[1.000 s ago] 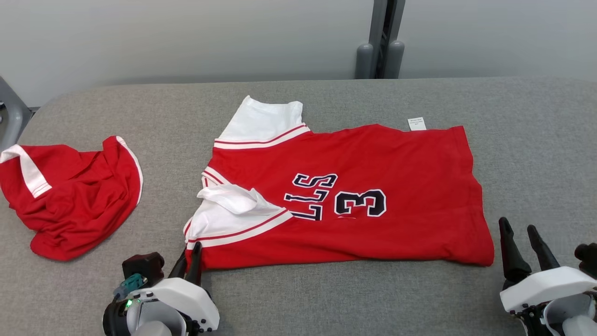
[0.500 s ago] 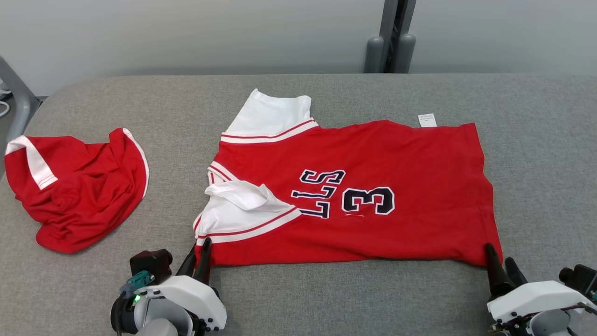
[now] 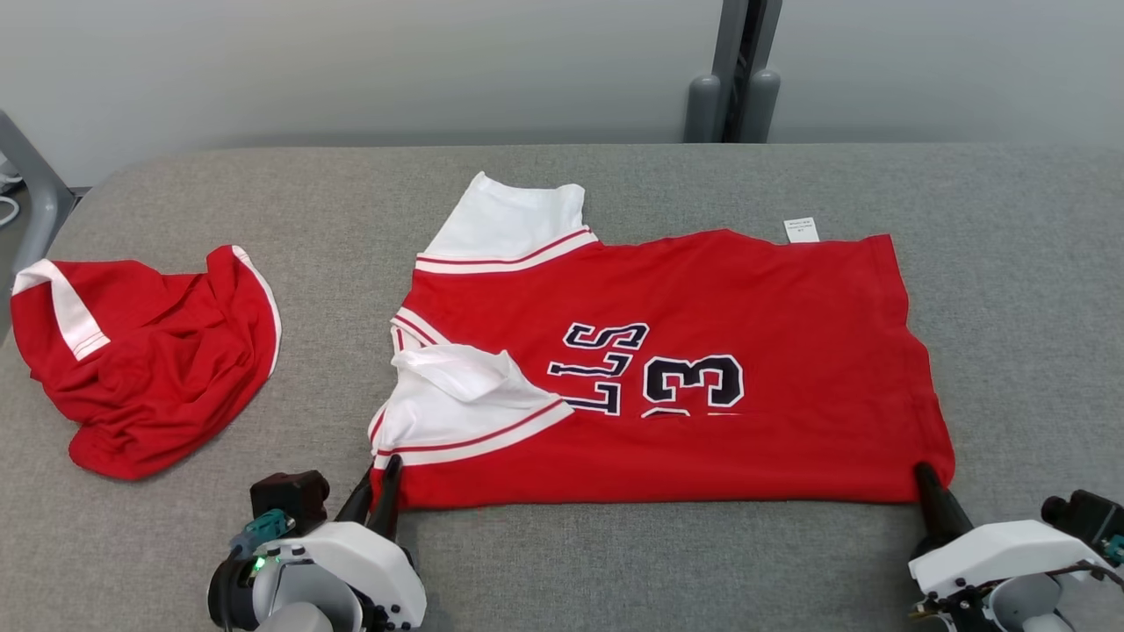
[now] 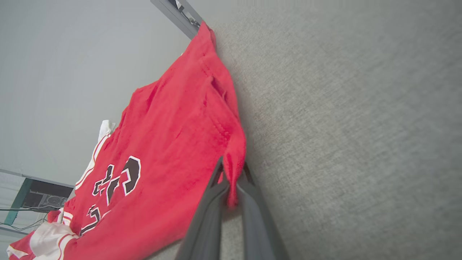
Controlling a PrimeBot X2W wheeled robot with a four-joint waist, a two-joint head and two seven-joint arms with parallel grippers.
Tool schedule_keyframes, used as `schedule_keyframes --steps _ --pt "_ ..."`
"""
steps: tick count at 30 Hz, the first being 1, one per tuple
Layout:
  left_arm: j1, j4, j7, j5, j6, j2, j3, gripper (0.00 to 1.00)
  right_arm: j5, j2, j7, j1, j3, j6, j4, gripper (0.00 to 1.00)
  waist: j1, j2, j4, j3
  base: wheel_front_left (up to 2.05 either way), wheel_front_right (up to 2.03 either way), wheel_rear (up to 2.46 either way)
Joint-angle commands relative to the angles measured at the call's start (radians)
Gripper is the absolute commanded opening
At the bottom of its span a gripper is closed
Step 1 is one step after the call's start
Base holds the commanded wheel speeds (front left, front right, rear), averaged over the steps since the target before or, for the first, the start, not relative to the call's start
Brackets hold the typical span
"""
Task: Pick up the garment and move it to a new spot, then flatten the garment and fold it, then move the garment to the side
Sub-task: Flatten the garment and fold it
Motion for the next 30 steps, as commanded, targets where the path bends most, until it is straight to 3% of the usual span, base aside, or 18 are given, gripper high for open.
schedule_keyframes --steps 1,8,14,24,30 --pt "0.006 0.0 0.007 0.008 -0.001 0.012 -0.004 0.0 0.008 -0.016 -0.009 -0.003 0.003 0.0 -0.003 0.0 0.0 -0.0001 -0.001 -0.002 0.0 0.0 0.0" --pt "0.015 -0.011 0.056 0.028 -0.036 0.047 -0.05 0.0 0.003 -0.078 -0.005 0.002 0.05 0.0 -0.009 0.0 0.0 -0.0001 -0.005 -0.017 0.0 0.0 0.0" --pt "0.027 -0.035 0.08 0.049 -0.025 0.084 -0.072 0.0 0.031 -0.134 0.03 0.025 0.086 0.0 -0.044 0.0 0.0 -0.0001 -0.007 -0.037 0.0 0.0 0.0" --pt "0.086 -0.136 0.178 0.025 -0.046 0.156 -0.101 0.0 0.12 -0.223 0.219 0.103 0.138 0.0 -0.141 0.0 0.0 -0.0001 -0.02 -0.07 0.0 0.0 0.0" --pt "0.151 -0.251 0.256 0.013 -0.03 0.226 -0.117 0.0 0.151 -0.272 0.333 0.183 0.134 0.0 -0.232 0.0 0.0 -0.0001 -0.031 -0.081 0.0 0.0 0.0"
